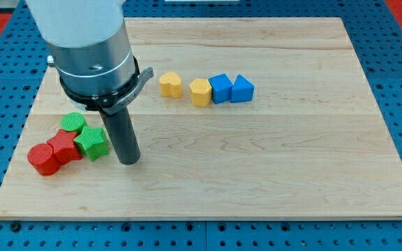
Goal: Separate blue triangle from the blue cube
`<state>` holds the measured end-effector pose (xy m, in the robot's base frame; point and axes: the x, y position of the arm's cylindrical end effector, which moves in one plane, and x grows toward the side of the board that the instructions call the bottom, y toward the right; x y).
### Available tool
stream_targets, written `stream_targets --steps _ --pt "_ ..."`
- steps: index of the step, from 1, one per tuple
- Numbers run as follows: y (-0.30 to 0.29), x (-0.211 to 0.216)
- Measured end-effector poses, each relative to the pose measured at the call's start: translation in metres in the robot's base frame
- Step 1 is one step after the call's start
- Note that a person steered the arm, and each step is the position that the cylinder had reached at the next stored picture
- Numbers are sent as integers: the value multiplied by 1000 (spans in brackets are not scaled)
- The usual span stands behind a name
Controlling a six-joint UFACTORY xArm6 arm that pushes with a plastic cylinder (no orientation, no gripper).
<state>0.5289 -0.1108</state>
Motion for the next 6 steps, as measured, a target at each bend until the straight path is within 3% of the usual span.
stream_targets --steps 2,5,6 --pt "3 1" --pt "171 -89" --pt "171 -110"
